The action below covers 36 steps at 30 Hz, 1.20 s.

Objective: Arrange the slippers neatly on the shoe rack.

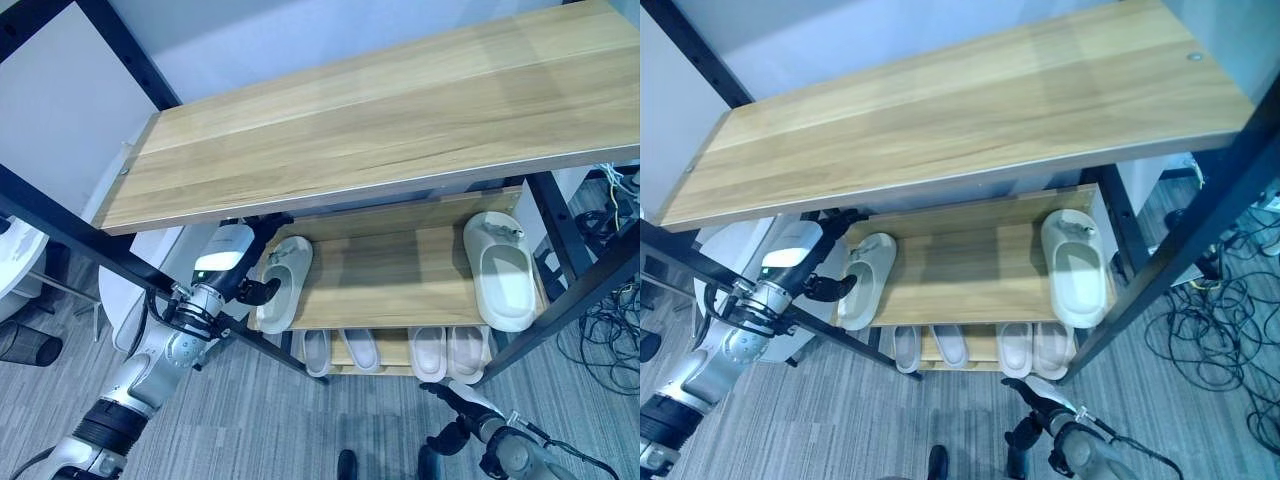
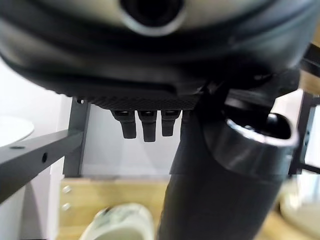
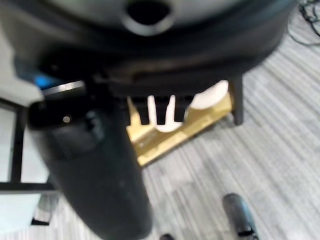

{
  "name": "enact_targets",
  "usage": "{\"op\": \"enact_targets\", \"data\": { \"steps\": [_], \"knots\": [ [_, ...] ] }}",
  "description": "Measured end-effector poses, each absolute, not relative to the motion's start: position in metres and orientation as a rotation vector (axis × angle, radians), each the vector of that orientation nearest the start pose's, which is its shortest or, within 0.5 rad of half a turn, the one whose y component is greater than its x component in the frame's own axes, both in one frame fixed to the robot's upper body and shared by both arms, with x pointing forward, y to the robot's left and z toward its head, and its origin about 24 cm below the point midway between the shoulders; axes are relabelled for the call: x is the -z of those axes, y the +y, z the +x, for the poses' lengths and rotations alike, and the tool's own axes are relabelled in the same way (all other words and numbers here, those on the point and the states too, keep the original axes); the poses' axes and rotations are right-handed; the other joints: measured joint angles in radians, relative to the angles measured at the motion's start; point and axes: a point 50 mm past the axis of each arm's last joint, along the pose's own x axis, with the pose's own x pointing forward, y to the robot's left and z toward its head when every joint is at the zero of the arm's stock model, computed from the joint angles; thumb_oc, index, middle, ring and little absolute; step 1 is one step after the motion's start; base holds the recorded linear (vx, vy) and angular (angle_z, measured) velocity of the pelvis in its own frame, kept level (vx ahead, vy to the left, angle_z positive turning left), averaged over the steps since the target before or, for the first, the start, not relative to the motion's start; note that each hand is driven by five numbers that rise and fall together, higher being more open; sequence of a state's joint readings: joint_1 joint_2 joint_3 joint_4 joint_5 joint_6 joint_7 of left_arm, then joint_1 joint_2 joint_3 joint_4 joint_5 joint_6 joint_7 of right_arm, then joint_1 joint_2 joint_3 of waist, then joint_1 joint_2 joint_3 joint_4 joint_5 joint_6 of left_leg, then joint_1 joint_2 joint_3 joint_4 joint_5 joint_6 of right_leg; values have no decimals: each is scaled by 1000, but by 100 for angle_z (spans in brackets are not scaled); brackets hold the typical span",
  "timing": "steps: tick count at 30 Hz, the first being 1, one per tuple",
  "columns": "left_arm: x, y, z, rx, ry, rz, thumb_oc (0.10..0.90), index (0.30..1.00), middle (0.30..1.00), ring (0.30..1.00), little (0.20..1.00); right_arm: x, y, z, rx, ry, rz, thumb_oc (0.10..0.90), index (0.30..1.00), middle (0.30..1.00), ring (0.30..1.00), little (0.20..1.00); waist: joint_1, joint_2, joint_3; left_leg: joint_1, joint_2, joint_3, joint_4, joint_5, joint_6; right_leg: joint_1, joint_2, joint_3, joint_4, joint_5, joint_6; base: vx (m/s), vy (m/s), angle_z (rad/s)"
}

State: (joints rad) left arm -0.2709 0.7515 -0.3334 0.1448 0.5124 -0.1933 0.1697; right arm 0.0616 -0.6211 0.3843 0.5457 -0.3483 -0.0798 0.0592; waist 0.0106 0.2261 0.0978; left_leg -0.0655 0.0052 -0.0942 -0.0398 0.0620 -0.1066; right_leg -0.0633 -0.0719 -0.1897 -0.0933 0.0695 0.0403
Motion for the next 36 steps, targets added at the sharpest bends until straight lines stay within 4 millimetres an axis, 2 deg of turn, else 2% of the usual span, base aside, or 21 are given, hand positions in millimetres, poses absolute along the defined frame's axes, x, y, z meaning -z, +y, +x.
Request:
{"op": "enact_targets", "data": {
  "steps": [5, 13, 15, 16, 18, 24, 28, 36],
  "knots": [
    [-98, 227, 290, 223, -299, 1401, 800, 900, 900, 900, 900, 72, -260, 180, -424, 630, -988, 800, 900, 900, 900, 900, 1, -35, 18, 3, 12, 1, -10, 0, 0, -3, 12, 2, -1, 4, -3, -2, 0, -2],
    [-95, 227, 292, 190, -316, 1433, 800, 900, 900, 900, 900, 71, -257, 181, -434, 615, -983, 800, 900, 900, 900, 900, -2, -46, 20, 3, 16, 1, -20, 0, 0, -11, 18, 4, -6, 6, -4, 0, 3, -1],
    [-92, 227, 293, 175, -314, 1439, 800, 900, 900, 900, 900, 73, -253, 181, -451, 610, -984, 800, 900, 900, 900, 900, -2, -64, 15, -2, 18, 2, -19, 0, 0, -16, 24, 4, 0, 13, -12, 0, 0, 0],
    [-90, 220, 298, 75, -311, 1376, 800, 900, 900, 900, 900, 74, -241, 186, -458, 587, -956, 800, 900, 900, 900, 900, 1, -97, 11, -21, 24, 1, -17, 0, 0, -33, 31, 4, 0, 18, -18, 0, 0, 0],
    [-91, 221, 298, 59, -316, 1396, 800, 900, 900, 900, 900, 74, -235, 189, -462, 567, -941, 800, 900, 900, 900, 900, -2, -116, 10, -30, 29, 2, -20, 0, 0, -45, 36, 7, 0, 20, -21, -2, 4, -2],
    [-90, 221, 299, 43, -321, 1442, 800, 900, 900, 900, 900, 73, -237, 189, -457, 566, -947, 800, 900, 900, 900, 900, -5, -112, 5, -47, 32, 4, -29, 1, 2, -71, 34, 12, 0, 23, -19, -4, 2, -4],
    [-88, 224, 303, 23, -313, 1487, 800, 900, 900, 900, 900, 72, -238, 190, -452, 565, -952, 800, 900, 900, 900, 900, 2, -99, -4, -72, 33, 23, -29, 3, 4, -104, 35, 31, 0, 35, -21, -10, -2, -12],
    [-88, 231, 312, -22, -262, 1530, 800, 900, 900, 900, 900, 75, -235, 187, -478, 568, -963, 800, 900, 900, 900, 900, -18, -96, -6, -94, 33, 33, -29, 4, 6, -130, 38, 36, 0, 42, -22, 1, -2, -4]
  ]
}}
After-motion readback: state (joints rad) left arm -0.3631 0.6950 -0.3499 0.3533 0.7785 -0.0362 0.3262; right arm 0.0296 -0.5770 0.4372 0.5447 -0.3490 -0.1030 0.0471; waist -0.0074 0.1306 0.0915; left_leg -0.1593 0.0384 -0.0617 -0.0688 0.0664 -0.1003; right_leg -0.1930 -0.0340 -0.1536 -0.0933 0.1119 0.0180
